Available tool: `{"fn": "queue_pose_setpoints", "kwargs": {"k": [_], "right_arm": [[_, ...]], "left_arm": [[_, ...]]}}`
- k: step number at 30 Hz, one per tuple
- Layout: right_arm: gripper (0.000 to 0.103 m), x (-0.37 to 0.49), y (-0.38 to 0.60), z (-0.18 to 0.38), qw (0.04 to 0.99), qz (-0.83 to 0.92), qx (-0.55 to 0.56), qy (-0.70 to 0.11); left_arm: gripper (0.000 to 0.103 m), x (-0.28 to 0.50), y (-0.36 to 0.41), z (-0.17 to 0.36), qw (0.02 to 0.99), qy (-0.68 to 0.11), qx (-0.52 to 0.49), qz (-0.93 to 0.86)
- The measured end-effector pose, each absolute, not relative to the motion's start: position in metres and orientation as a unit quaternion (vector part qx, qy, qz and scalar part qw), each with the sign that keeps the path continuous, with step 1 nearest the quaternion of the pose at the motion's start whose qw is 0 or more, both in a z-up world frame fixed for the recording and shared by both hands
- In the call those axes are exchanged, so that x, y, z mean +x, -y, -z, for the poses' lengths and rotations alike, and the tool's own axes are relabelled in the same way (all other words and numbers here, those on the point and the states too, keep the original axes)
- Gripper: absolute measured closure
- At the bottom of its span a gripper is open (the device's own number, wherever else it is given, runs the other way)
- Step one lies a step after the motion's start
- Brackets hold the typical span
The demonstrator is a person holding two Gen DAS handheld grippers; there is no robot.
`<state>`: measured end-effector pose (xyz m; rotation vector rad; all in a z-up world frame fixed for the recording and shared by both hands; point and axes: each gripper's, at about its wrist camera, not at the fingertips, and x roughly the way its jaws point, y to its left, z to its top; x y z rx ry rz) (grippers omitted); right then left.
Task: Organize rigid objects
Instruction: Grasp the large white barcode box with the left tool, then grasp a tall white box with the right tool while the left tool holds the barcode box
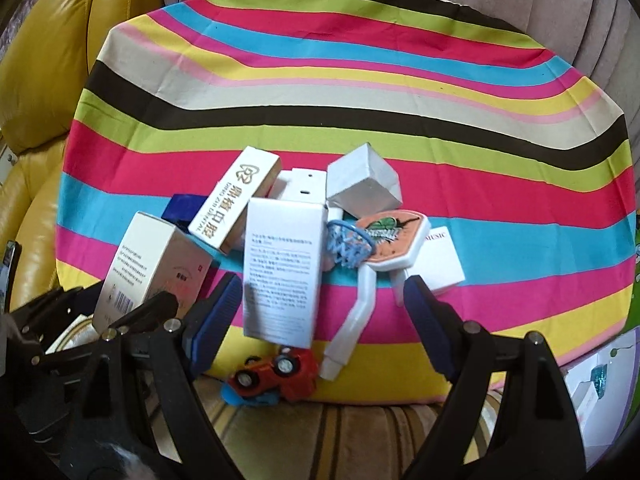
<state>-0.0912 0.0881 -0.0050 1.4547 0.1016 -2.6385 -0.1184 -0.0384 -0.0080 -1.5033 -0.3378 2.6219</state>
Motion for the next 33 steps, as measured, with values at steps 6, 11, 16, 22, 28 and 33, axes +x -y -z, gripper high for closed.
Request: {"fn": "queue_pose_setpoints", "kwargs": {"k": [6, 11, 16, 22, 28, 33], "right_arm": [[0.018, -0.093, -0.085, 0.01, 0.057, 0.868, 0.491, -0.044], [0.019, -0.093, -0.066, 0.014, 0.059, 0.866, 0.489, -0.083], [0.021, -0.101, -0.062, 0.021, 0.062, 0.859, 0.502, -0.08], [0.055, -0.103, -0.06, 0.03, 0.076, 0.852, 0.511, -0.081], [0.055, -0.086, -0.059, 0.015, 0.098, 0.872, 0.473, -0.078], [0.055, -0.074, -0.071, 0.0, 0.092, 0.889, 0.444, -0.064]], "left_arm": [[0.048, -0.117, 0.053, 0.008, 0.049, 0.156, -0.486, -0.858], [0.049, -0.123, 0.055, 0.006, 0.048, 0.158, -0.475, -0.864], [0.049, -0.129, 0.054, 0.007, 0.048, 0.154, -0.472, -0.867], [0.049, -0.126, 0.049, 0.005, 0.044, 0.149, -0.468, -0.87], [0.049, -0.117, 0.044, -0.01, 0.039, 0.131, -0.434, -0.89], [0.049, -0.112, 0.028, -0.022, 0.039, 0.092, -0.418, -0.903]]}}
